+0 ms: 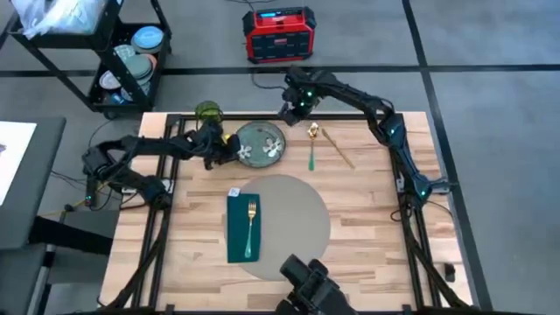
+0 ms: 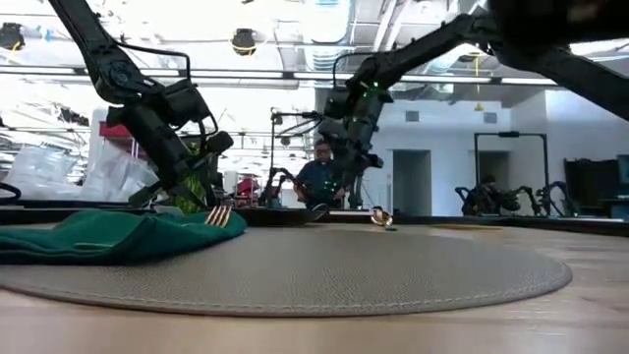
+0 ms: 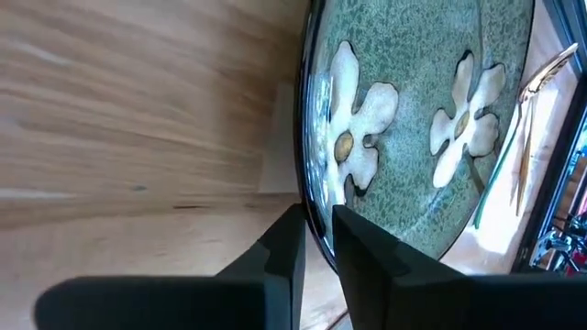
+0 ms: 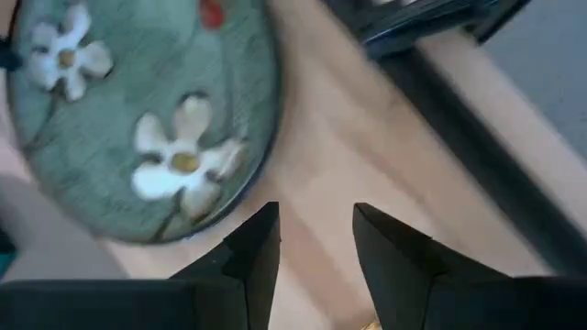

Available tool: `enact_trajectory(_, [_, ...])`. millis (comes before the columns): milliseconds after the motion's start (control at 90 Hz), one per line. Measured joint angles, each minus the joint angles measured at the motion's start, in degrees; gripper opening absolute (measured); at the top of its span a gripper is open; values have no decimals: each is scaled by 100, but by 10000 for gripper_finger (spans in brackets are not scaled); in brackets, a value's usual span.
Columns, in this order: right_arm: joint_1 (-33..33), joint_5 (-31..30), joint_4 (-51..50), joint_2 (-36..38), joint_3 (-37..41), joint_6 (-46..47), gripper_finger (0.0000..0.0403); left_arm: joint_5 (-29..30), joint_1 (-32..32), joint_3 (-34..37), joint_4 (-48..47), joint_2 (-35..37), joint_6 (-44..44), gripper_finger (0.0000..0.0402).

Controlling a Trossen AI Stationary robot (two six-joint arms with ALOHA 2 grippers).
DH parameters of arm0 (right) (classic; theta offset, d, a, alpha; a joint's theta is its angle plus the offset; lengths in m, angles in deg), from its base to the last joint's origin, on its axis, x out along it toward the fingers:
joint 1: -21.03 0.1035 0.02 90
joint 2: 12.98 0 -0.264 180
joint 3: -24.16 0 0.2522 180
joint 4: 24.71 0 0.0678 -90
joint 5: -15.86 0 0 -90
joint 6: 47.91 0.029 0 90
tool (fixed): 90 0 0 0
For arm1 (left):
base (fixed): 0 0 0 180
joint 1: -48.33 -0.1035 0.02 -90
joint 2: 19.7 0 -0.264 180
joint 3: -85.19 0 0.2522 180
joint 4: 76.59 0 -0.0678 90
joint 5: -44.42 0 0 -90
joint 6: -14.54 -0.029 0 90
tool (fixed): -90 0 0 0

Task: Set table place
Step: Put the green plate on the gray table mat

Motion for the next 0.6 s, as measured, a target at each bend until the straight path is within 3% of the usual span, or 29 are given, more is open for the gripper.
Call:
enact_trajectory(211, [-64, 725, -252, -380, 2, 8, 159, 7, 11, 0, 1, 0, -1, 41])
enact_trajectory(600, [-52, 775, -302, -446, -289, -297, 171, -25, 36, 0, 73, 0, -13, 41])
